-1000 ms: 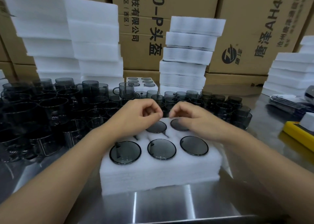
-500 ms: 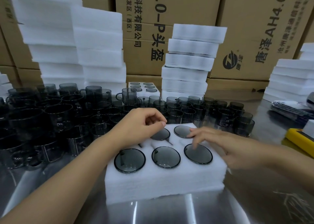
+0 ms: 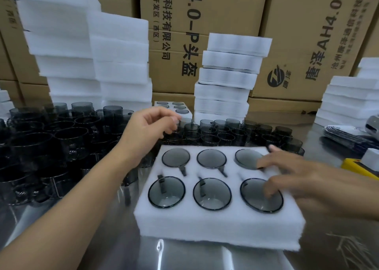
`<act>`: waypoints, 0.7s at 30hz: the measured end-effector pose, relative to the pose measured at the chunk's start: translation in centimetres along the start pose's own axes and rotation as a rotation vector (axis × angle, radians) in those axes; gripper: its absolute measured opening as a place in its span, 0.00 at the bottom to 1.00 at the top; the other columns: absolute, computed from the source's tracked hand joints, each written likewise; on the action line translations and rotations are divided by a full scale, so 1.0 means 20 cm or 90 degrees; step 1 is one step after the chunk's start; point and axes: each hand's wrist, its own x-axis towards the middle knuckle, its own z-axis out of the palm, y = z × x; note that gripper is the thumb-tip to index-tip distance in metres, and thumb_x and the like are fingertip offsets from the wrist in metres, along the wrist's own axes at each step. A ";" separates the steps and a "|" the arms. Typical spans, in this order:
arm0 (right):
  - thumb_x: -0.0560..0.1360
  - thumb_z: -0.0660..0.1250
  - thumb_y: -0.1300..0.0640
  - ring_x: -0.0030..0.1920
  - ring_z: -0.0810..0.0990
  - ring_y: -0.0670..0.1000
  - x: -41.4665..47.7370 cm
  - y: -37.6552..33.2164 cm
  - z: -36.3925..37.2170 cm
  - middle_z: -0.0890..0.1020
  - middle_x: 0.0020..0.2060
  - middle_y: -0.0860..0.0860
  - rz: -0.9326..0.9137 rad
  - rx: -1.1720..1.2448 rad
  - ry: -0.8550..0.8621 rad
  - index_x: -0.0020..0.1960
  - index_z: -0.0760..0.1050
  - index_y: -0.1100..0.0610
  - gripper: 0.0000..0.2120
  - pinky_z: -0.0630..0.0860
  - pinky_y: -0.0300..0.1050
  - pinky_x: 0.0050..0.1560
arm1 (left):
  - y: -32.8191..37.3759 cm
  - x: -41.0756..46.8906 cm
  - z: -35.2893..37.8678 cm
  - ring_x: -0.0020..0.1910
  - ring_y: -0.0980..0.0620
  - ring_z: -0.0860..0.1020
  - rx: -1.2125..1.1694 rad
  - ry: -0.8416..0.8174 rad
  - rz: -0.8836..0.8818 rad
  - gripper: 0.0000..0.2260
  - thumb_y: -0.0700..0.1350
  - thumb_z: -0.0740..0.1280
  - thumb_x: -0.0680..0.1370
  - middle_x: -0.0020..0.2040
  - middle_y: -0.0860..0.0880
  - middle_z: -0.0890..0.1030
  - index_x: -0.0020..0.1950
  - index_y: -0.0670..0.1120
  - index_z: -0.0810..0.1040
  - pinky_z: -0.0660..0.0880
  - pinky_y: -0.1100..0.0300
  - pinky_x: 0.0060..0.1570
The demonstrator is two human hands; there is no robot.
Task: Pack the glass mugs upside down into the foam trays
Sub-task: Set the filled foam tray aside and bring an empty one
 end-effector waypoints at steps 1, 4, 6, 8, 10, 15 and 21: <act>0.75 0.63 0.56 0.67 0.70 0.50 -0.02 0.02 -0.02 0.71 0.61 0.48 -0.003 0.008 0.033 0.52 0.70 0.41 0.10 0.54 0.38 0.73 | 0.00 0.01 -0.01 0.31 0.61 0.75 -0.013 0.044 -0.011 0.10 0.41 0.68 0.74 0.31 0.56 0.81 0.36 0.55 0.84 0.71 0.68 0.34; 0.79 0.55 0.41 0.65 0.70 0.42 -0.07 0.11 -0.08 0.69 0.62 0.42 0.036 0.032 0.101 0.55 0.69 0.38 0.08 0.67 0.44 0.68 | -0.03 0.05 -0.03 0.30 0.62 0.74 -0.037 0.216 -0.062 0.13 0.38 0.65 0.77 0.29 0.57 0.80 0.38 0.53 0.81 0.70 0.68 0.32; 0.77 0.56 0.35 0.63 0.69 0.37 -0.03 0.15 -0.13 0.69 0.62 0.35 0.091 0.072 0.133 0.56 0.69 0.34 0.10 0.69 0.35 0.62 | -0.04 0.07 -0.06 0.27 0.64 0.73 -0.058 0.314 -0.089 0.12 0.37 0.63 0.77 0.28 0.57 0.78 0.40 0.52 0.80 0.69 0.71 0.28; 0.72 0.61 0.31 0.60 0.72 0.35 0.05 0.15 -0.19 0.73 0.59 0.32 0.150 0.152 0.170 0.56 0.70 0.33 0.15 0.71 0.33 0.58 | -0.05 0.07 -0.08 0.26 0.66 0.74 -0.063 0.364 -0.104 0.12 0.37 0.62 0.78 0.33 0.55 0.78 0.41 0.51 0.79 0.69 0.73 0.27; 0.67 0.68 0.34 0.54 0.77 0.35 0.19 0.14 -0.21 0.78 0.53 0.33 0.228 0.271 0.202 0.54 0.71 0.33 0.17 0.76 0.41 0.52 | -0.08 0.07 -0.09 0.28 0.66 0.74 -0.025 0.375 -0.111 0.11 0.38 0.63 0.78 0.36 0.54 0.78 0.42 0.53 0.79 0.70 0.71 0.30; 0.69 0.73 0.48 0.41 0.82 0.42 0.62 0.19 -0.15 0.82 0.44 0.42 0.361 0.424 0.259 0.50 0.71 0.37 0.15 0.76 0.36 0.36 | -0.14 0.05 -0.10 0.40 0.55 0.76 0.259 0.248 -0.093 0.06 0.43 0.65 0.76 0.40 0.55 0.78 0.46 0.55 0.76 0.74 0.59 0.42; 0.72 0.73 0.52 0.49 0.76 0.52 1.14 0.25 -0.01 0.76 0.49 0.47 0.453 0.563 0.340 0.55 0.69 0.47 0.17 0.73 0.47 0.42 | -0.23 0.03 -0.10 0.62 0.51 0.71 0.756 -0.006 -0.079 0.19 0.56 0.60 0.78 0.63 0.53 0.74 0.68 0.52 0.71 0.64 0.53 0.63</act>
